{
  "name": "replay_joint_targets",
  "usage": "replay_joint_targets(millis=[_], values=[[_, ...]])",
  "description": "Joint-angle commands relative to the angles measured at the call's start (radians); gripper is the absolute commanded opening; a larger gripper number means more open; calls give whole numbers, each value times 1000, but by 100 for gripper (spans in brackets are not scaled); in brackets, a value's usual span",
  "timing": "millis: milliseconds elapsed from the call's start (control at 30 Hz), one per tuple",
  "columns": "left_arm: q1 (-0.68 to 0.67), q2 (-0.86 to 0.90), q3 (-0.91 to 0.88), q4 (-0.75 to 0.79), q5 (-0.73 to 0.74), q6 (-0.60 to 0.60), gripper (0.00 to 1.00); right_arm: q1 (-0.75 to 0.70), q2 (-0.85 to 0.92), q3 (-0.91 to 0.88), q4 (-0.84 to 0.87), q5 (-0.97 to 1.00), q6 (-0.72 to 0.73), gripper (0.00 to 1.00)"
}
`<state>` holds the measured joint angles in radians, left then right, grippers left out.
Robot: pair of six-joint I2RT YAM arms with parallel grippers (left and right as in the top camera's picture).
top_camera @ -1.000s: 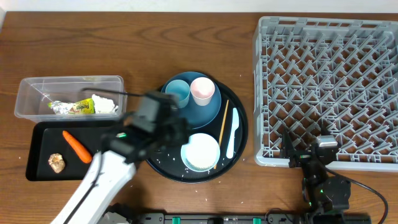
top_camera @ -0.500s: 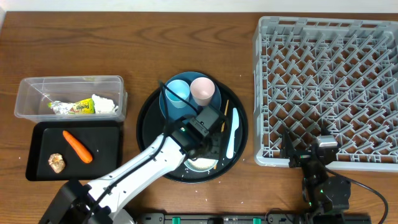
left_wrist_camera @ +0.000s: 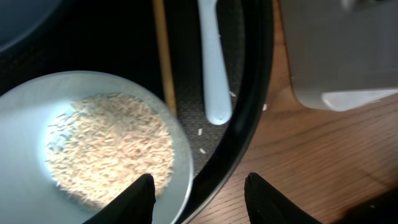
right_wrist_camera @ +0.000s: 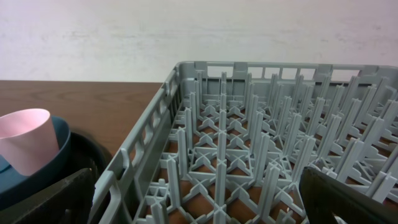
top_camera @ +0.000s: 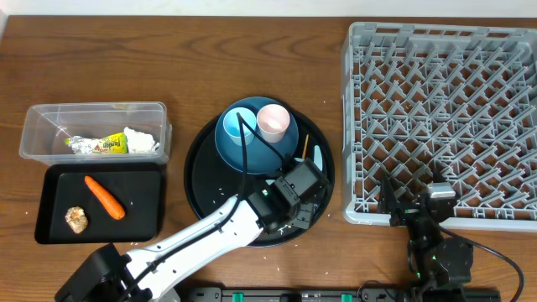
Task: Sort waste into correct bins and load items into the dishwasher rack
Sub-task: 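Move the left gripper to the white rice bowl and grasp its rim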
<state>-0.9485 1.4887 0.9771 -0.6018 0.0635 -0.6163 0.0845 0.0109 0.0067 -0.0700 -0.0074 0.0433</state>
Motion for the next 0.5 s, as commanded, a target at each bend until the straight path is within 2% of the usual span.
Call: replay_joint_targets(millis=[0,467], values=[[-11,10,26,4,-39,-27,48,1,-6,-2,-3,-3,-8,99],[-13,11,-11,24,-65,-71,46,1,-6,-2,-3,-3,-8,99]])
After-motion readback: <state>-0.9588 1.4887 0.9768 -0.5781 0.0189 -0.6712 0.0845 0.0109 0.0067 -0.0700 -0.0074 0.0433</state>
